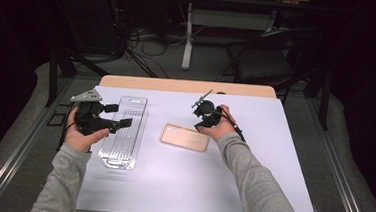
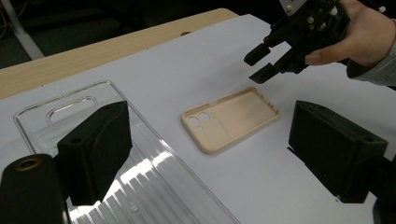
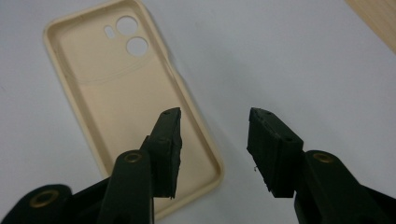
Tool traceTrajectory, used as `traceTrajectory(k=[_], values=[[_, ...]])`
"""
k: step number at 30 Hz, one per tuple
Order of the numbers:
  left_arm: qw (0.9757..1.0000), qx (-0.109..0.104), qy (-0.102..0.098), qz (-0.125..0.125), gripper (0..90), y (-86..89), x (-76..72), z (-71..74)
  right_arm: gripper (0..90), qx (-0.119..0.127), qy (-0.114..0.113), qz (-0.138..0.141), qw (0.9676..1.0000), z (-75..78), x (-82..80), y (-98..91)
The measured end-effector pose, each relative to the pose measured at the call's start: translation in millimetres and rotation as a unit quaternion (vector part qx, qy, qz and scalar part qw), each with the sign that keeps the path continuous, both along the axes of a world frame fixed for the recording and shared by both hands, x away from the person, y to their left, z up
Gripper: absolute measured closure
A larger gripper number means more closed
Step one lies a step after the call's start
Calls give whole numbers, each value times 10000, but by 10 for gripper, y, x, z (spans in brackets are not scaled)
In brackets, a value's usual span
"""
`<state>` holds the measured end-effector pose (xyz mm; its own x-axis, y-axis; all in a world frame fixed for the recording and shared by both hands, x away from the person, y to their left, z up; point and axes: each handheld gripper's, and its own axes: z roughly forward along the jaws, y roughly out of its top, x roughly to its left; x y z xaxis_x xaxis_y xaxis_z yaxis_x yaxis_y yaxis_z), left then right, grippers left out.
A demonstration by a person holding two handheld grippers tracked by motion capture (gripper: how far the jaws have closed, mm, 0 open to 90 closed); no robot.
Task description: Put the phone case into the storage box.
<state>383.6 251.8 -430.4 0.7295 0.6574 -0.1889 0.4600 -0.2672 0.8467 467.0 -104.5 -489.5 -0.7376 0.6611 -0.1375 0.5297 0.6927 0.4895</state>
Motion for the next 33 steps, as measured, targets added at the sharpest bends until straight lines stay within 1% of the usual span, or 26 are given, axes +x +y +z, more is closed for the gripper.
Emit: traceTrajectory(k=[1,2,3,4,7,10,15,18,20,21,24,25,26,29,31,33], values=[[10000,-3,3,0,135,-3,1,-2,536,-81,9,19,10000,-6,8,3],[10000,6,-1,-9,137,-5,2,-3,518,-105,11,58,9999,-17,16,4],[10000,13,7,-17,138,-7,2,-4,510,-79,36,65,9999,-24,25,5],[10000,20,5,-28,139,-9,3,-5,509,-72,68,68,9999,-26,29,6],[10000,23,29,-30,141,-17,4,-10,517,-153,48,93,9998,-33,41,17],[10000,36,31,-22,141,-23,6,-14,529,-373,47,228,9990,-32,50,47],[10000,25,25,-25,143,-28,3,-15,548,-506,40,360,9981,-9,65,105],[10000,22,21,-31,143,-27,2,-15,551,-676,60,406,9969,-21,74,134],[10000,38,22,-41,143,-23,4,-14,536,-774,28,433,9961,-33,77,152],[10000,38,21,-32,143,-24,4,-15,531,-767,-10,454,9960,-43,76,160],[10000,55,25,-41,143,-24,9,-21,520,-862,-104,505,9949,-41,76,175],[10000,51,39,-46,143,-25,10,-22,530,-865,-122,523,9948,-44,74,179],[10000,57,37,-39,143,-27,11,-25,541,-900,-49,554,9944,-41,73,182],[10000,56,37,-47,143,-32,10,-29,545,-1000,-131,603,9931,-59,77,182],[10000,59,28,-52,143,-32,9,-26,545,-1069,-146,596,9924,-63,79,179],[10000,50,26,-42,143,-29,8,-26,545,-1047,-133,550,9929,-71,82,176]])
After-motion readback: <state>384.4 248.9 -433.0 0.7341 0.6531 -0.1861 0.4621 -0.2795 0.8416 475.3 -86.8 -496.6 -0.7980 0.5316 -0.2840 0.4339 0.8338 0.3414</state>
